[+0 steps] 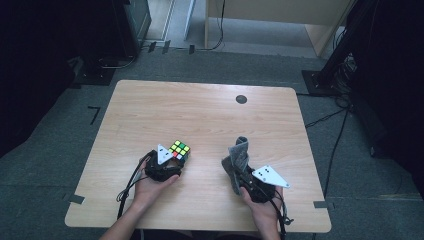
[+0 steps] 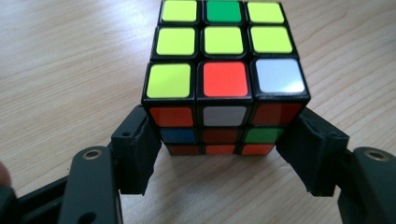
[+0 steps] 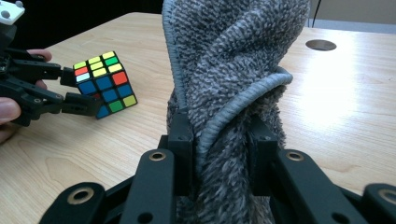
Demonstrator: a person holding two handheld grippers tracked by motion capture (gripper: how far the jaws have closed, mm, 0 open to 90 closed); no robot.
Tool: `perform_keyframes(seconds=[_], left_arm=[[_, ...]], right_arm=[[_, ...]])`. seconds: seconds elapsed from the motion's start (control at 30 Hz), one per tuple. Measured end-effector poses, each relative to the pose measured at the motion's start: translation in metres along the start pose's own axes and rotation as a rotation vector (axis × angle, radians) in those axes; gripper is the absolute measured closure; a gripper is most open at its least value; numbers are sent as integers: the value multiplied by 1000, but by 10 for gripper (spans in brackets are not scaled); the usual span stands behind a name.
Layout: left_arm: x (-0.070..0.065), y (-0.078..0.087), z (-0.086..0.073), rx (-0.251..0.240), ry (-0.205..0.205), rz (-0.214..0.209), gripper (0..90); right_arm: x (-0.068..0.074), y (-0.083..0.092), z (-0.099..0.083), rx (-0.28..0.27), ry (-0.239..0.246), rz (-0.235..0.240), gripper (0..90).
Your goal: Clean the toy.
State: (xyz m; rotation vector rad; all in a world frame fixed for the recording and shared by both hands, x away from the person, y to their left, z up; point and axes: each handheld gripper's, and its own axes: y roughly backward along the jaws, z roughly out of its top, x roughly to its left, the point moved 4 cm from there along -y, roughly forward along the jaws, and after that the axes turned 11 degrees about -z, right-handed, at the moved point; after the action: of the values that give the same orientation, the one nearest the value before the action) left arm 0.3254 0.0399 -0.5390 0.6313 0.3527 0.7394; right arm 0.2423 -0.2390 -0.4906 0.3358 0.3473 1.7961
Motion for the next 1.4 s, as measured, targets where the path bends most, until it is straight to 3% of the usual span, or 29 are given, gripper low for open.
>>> perform_keyframes(seconds=[0.1, 0.2, 0.4, 0.57, 0.87, 1.0, 1.07, 1.17, 1.27, 1.4], left_arm=[[-1, 1, 0, -4, -9, 2, 182], [0, 9, 0, -31, -3, -9, 151], [12, 29, -7, -66, 33, -27, 142], [25, 45, -19, -68, 61, -2, 140], [49, 72, -35, -84, 137, 33, 140], [54, 78, -37, -89, 152, 41, 141], [56, 80, -37, -92, 166, 37, 140], [58, 81, -37, -87, 174, 35, 141], [58, 79, -36, -81, 173, 29, 140], [57, 82, -31, -84, 165, 27, 139]], right_arm=[[0, -3, 0, 3, 0, 0, 700], [0, -6, 2, 5, 14, -7, 700], [-4, -21, 0, 58, 55, -54, 695], [-7, -40, -7, 108, 94, -72, 688], [-3, -69, -22, 200, 129, -54, 692], [-3, -76, -26, 228, 124, -49, 684], [-3, -77, -26, 236, 130, -39, 598], [-5, -75, -22, 233, 95, -6, 352], [-10, -65, -11, 199, 41, 4, 178], [-19, -52, 1, 180, 11, 15, 96]])
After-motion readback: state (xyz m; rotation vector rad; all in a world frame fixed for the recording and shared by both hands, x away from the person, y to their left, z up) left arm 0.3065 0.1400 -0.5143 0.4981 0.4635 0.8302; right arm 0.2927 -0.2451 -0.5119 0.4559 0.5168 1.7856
